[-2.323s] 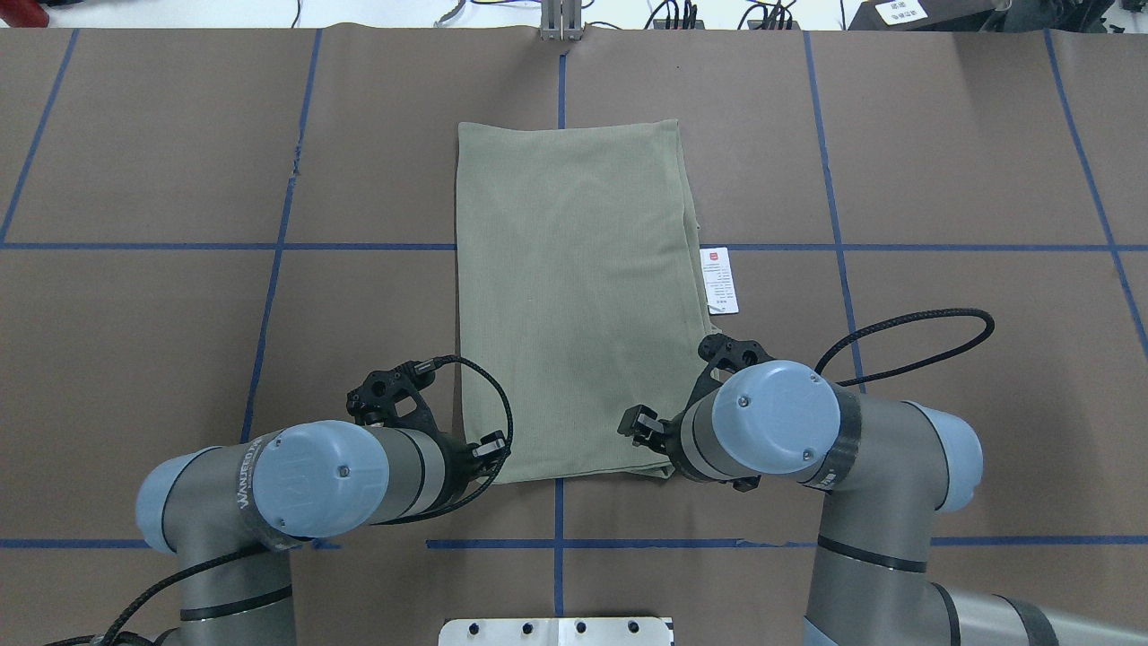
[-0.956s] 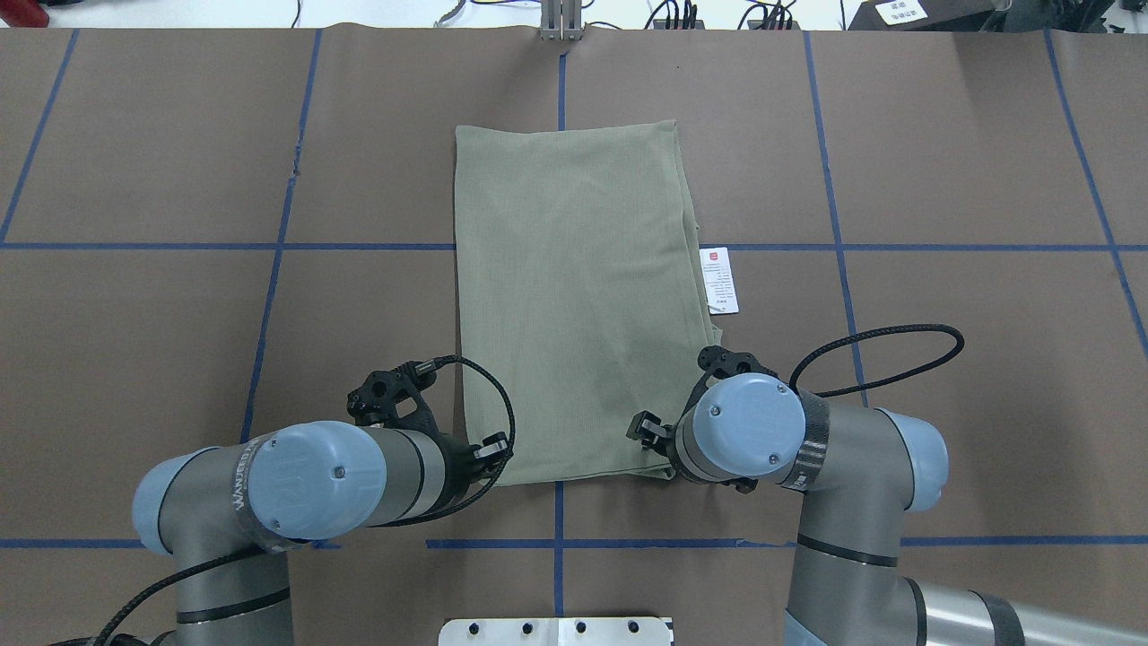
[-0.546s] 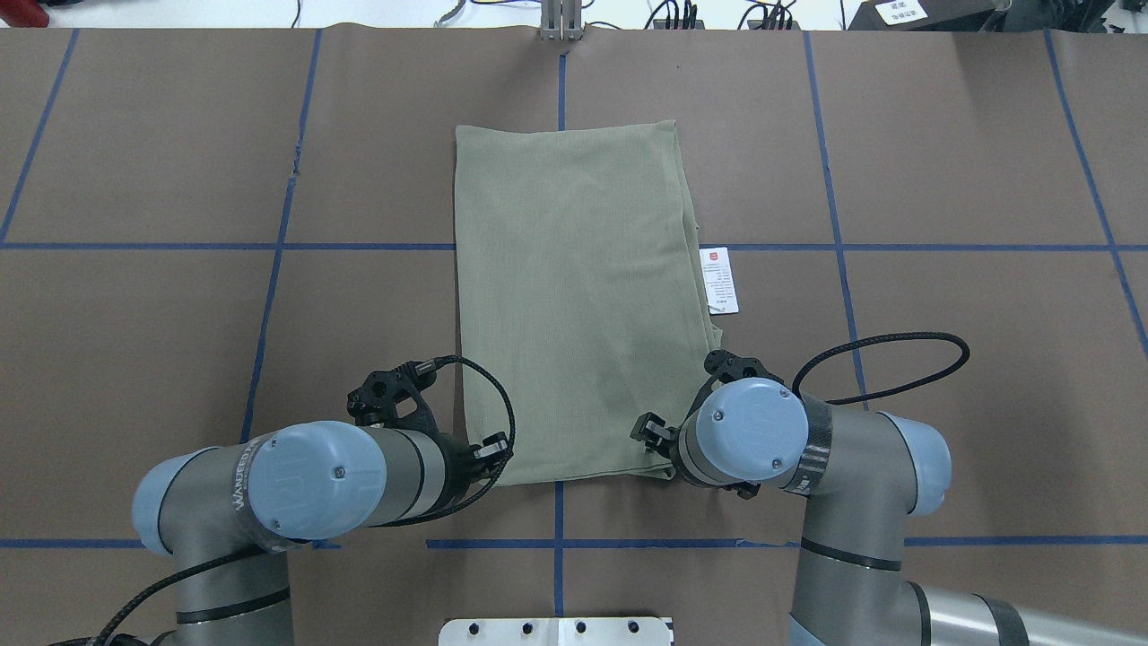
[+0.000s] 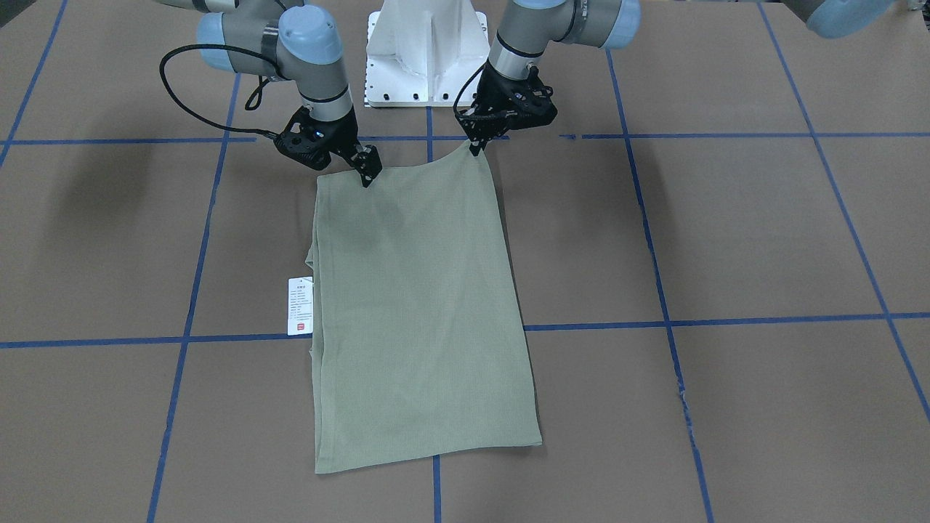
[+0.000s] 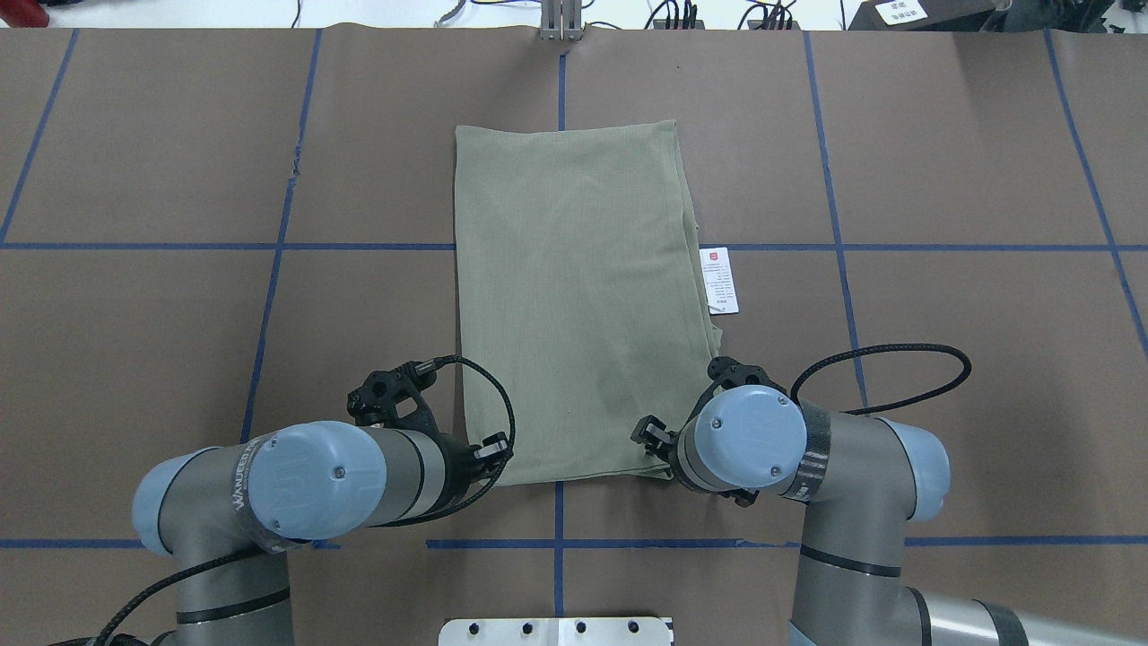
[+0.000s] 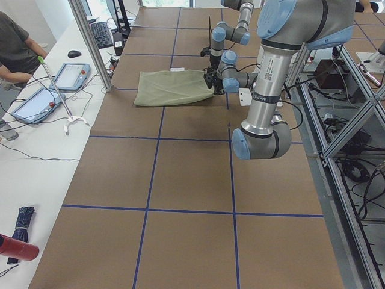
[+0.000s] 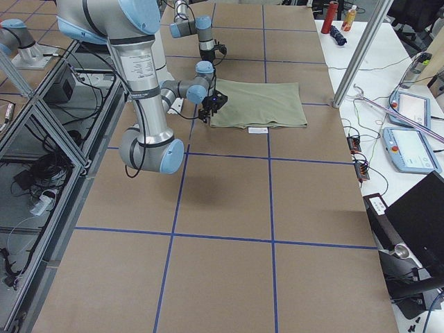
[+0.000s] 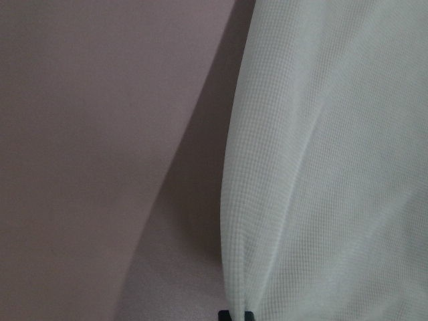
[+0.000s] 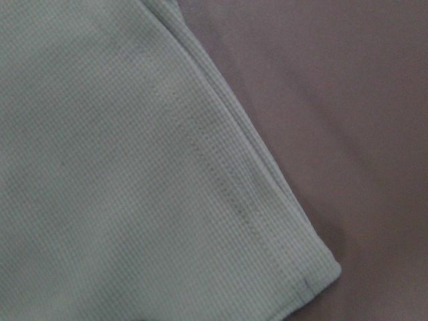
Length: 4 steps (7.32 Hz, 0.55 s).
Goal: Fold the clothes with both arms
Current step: 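Grasp the shirt's nearest edge corners with both grippers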
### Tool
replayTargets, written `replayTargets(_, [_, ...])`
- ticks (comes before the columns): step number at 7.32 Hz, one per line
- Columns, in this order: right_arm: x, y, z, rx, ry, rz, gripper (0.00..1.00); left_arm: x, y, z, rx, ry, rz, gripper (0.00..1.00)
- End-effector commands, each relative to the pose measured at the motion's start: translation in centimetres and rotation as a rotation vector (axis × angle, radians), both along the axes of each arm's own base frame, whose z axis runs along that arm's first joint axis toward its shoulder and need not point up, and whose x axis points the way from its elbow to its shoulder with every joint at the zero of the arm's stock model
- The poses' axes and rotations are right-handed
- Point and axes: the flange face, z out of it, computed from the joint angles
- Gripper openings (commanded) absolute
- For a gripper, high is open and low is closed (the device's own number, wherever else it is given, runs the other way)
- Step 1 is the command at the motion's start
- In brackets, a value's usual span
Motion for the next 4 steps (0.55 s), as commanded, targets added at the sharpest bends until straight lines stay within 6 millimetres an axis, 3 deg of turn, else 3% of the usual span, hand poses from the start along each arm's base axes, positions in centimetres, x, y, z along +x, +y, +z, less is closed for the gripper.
replayTargets(1, [-0.20, 0.14, 0.18, -0.012, 0.004, 0.008, 0.97, 0.04, 0.08, -0.02, -0.001, 0.001, 0.001, 0.00])
replayTargets(3, [-0.32, 0.18, 0.07, -0.013, 0.003, 0.010, 0.58, 0.04, 0.09, -0.02, -0.001, 0.001, 0.001, 0.00])
replayTargets(4, [-0.35, 0.19, -0.03, -0.014, 0.001, 0.009, 0.30, 0.09, 0.07, 0.07, -0.002, -0.002, 0.001, 0.00])
